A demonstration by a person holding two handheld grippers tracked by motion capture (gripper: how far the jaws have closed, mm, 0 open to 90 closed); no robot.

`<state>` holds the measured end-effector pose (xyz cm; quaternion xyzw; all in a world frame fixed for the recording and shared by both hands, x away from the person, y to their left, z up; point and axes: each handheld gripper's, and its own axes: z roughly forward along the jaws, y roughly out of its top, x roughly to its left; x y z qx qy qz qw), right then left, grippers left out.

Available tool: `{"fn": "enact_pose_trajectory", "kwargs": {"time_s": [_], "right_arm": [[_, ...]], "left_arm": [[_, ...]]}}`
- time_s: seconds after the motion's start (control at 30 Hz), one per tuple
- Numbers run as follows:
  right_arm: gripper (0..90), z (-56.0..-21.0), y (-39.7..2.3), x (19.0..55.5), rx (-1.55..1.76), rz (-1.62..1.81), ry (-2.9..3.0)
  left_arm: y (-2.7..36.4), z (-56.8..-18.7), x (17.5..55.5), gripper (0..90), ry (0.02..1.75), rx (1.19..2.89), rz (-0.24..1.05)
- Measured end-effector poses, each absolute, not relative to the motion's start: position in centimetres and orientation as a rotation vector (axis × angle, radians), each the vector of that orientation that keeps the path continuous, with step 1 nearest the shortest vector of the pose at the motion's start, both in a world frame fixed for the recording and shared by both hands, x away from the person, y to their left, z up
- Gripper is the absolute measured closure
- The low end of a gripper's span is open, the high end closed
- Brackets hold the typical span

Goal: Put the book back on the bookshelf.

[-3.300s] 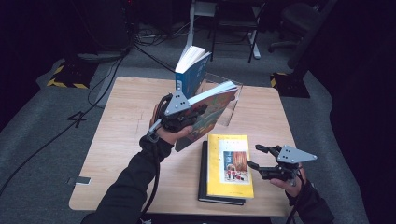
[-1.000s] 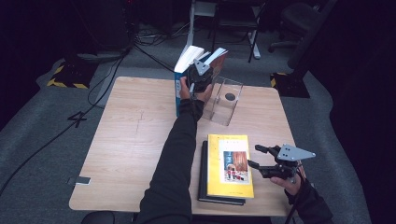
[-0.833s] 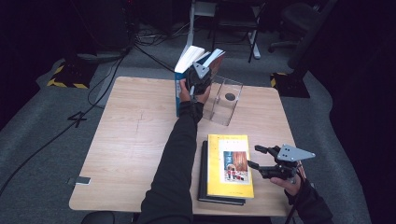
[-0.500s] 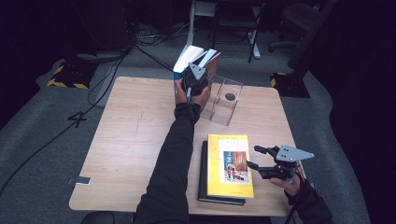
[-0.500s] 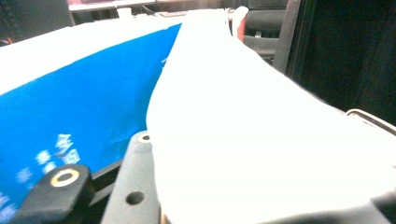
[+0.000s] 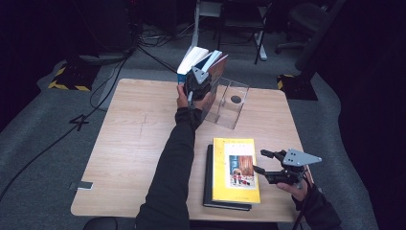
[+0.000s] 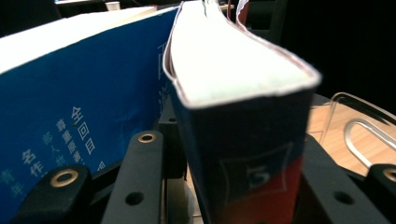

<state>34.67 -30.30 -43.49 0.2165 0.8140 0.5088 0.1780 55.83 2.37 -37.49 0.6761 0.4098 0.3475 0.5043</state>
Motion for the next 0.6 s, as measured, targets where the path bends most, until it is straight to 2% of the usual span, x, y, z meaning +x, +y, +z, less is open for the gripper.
{"fn": "enact_pose_trajectory", "kwargs": {"time_s": [0.6], "right_arm": [[33.0,-43.6,-30.1,34.6,0.6,1.417,2.318]], "left_arm": [[4.0,-37.8,54.1,63.5,0.942,1.73,0.753]]}}
